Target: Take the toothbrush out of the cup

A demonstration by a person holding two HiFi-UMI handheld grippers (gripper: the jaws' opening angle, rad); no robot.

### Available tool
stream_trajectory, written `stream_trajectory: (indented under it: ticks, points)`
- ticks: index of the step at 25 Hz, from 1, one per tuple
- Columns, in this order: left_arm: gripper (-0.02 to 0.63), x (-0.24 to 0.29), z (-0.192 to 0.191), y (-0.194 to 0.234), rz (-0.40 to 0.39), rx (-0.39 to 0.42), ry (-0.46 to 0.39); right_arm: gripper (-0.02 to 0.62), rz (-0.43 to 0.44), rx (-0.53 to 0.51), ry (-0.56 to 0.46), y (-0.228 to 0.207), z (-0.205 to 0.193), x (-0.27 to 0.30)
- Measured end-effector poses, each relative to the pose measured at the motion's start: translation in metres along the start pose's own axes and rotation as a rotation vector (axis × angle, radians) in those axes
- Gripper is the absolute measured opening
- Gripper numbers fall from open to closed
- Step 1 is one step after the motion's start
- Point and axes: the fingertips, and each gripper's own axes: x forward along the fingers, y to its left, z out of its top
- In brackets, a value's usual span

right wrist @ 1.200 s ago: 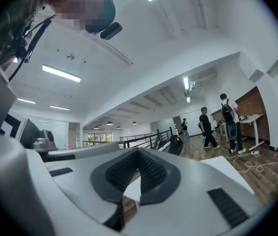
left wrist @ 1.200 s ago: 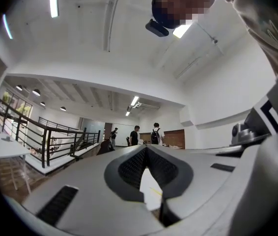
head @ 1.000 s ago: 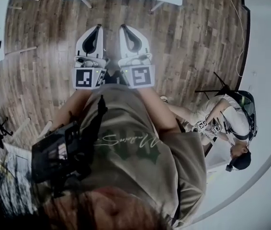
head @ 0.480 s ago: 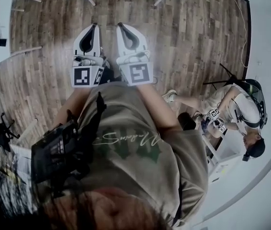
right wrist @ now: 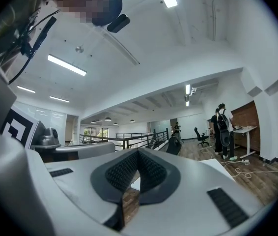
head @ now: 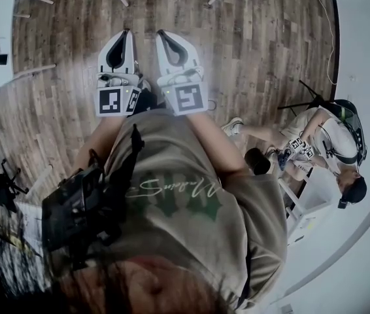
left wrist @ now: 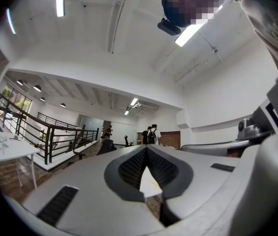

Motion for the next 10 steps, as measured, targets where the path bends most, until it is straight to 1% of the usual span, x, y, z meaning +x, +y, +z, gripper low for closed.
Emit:
stream_trajectory:
  ticks: [4,10]
  points:
    - [-0.008,0.0026,0.0025,0.0025,-0.005,-0.003,-0.005,-0.011,-0.004,-0.002,-0.003,0.0023,0.0029,0.0054]
    - [-0.008,0.0063,-0.0025,0.0005,-0.01,-0.01,-0.002,-0.011,-0.013,0.007,-0.011,-0.0056,0.002,0.0052]
